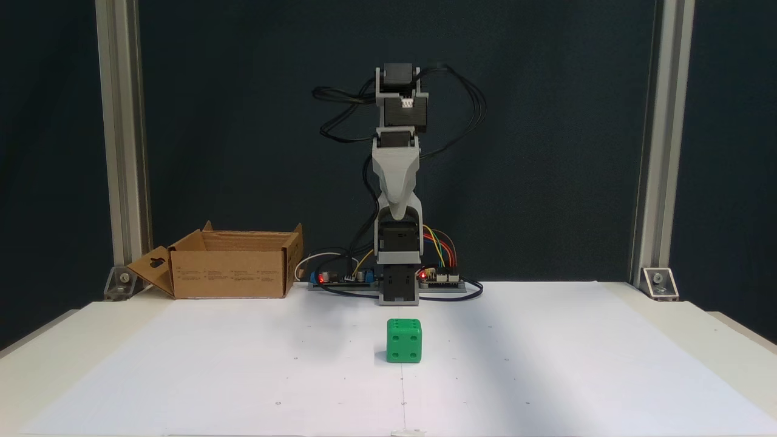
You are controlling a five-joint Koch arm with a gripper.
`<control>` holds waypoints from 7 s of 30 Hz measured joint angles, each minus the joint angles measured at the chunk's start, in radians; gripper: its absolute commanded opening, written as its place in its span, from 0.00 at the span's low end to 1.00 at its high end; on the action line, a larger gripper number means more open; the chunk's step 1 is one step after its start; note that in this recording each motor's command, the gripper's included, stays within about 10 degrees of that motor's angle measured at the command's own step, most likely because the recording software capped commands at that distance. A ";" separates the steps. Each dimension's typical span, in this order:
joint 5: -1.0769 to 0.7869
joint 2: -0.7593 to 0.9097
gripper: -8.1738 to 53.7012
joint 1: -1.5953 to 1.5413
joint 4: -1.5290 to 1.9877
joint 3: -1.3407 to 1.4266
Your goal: Grasp a green dice and put it in the bin.
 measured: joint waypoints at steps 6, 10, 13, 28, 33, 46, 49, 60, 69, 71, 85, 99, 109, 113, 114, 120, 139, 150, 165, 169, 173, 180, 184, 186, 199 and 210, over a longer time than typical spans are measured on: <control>0.000 -0.124 0.81 -0.017 0.000 -0.060; 0.000 -0.216 0.81 -0.035 0.002 -0.061; 0.000 -0.268 0.81 -0.064 0.002 -0.063; 0.006 -0.476 0.82 -0.094 -0.092 -0.092; 0.009 -0.540 0.82 -0.086 -0.115 -0.091; 0.120 -0.600 0.82 -0.066 -0.129 -0.092; 0.146 -0.601 0.82 -0.067 -0.130 -0.092; 0.146 -0.634 0.82 -0.069 -0.183 -0.092; 0.146 -0.652 0.82 -0.069 -0.249 -0.015; 0.146 -0.652 0.82 -0.069 -0.273 0.023; 0.146 -0.692 0.82 -0.069 -0.431 0.140; 0.146 -0.755 0.81 -0.060 -0.469 0.138; 0.146 -0.782 0.81 -0.041 -0.486 0.138; 0.146 -0.793 0.80 -0.040 -0.502 0.138; 0.146 -0.795 0.78 -0.040 -0.503 0.138; 0.146 -0.799 0.67 -0.037 -0.502 0.138; 0.146 -0.792 0.32 -0.017 -0.540 0.163; 0.144 -0.638 0.32 -0.028 -0.169 -0.215; 0.146 -0.408 0.32 -0.060 -0.092 -0.239; 0.143 -0.408 0.32 -0.023 -0.092 -0.239; 0.120 -0.408 0.32 0.044 -0.094 -0.239; -0.034 -0.399 0.32 0.385 -0.089 -0.314; -0.155 -0.400 0.32 0.647 -0.087 -0.379; -0.206 -0.410 0.32 0.792 -0.089 -0.403; -0.327 -0.643 0.32 1.485 -0.224 -0.561; -0.423 -0.834 0.32 1.779 -0.321 -0.569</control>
